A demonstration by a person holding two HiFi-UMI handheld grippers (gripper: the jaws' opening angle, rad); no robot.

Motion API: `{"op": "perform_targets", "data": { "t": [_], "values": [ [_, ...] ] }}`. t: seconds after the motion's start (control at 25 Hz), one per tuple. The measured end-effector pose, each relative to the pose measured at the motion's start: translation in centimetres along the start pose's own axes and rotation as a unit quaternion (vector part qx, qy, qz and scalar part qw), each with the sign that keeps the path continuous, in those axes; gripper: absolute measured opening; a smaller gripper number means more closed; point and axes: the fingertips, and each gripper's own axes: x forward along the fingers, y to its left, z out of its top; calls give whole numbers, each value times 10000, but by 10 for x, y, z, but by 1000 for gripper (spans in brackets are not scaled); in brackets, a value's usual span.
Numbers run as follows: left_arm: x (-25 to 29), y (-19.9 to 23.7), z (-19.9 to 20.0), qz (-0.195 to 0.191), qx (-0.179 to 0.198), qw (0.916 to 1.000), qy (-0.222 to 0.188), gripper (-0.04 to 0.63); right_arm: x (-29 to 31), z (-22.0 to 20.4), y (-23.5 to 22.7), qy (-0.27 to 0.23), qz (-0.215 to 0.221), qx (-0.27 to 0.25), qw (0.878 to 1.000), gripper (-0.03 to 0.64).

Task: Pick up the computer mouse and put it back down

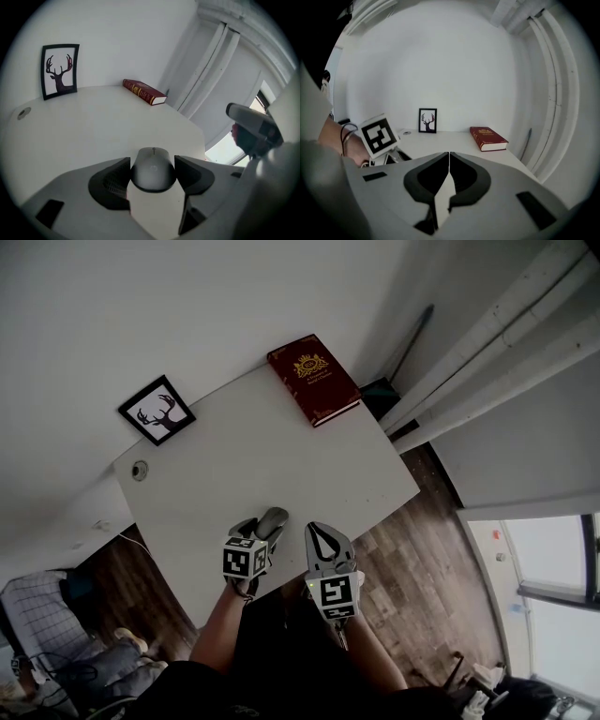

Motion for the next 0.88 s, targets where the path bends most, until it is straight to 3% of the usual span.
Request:
{"op": "perform_targets", "data": {
  "t": [0.24,0.36,0.44,0.48,0.64,0.88],
  "values": [
    [-4,-2,6,-58,-20,10000,18,296,8,-34,8,505,67,-313,9982,21],
    [-8,-2,9,-96,2,10000,-5,296,19,-50,20,663,280,-983,9925,58],
    [-12,-3,11,-141,25,9999,-28,296,29,-64,30,777,504,-1734,9805,176],
    [-14,-4,13,-165,35,9998,-47,296,34,-73,32,839,551,-2085,9729,194],
    [-23,-10,21,-264,104,9995,-141,296,44,-79,34,892,571,-3048,9465,220],
    [-32,-22,26,-474,225,9984,-212,296,61,-79,55,668,757,-4401,8922,270]
  ]
}}
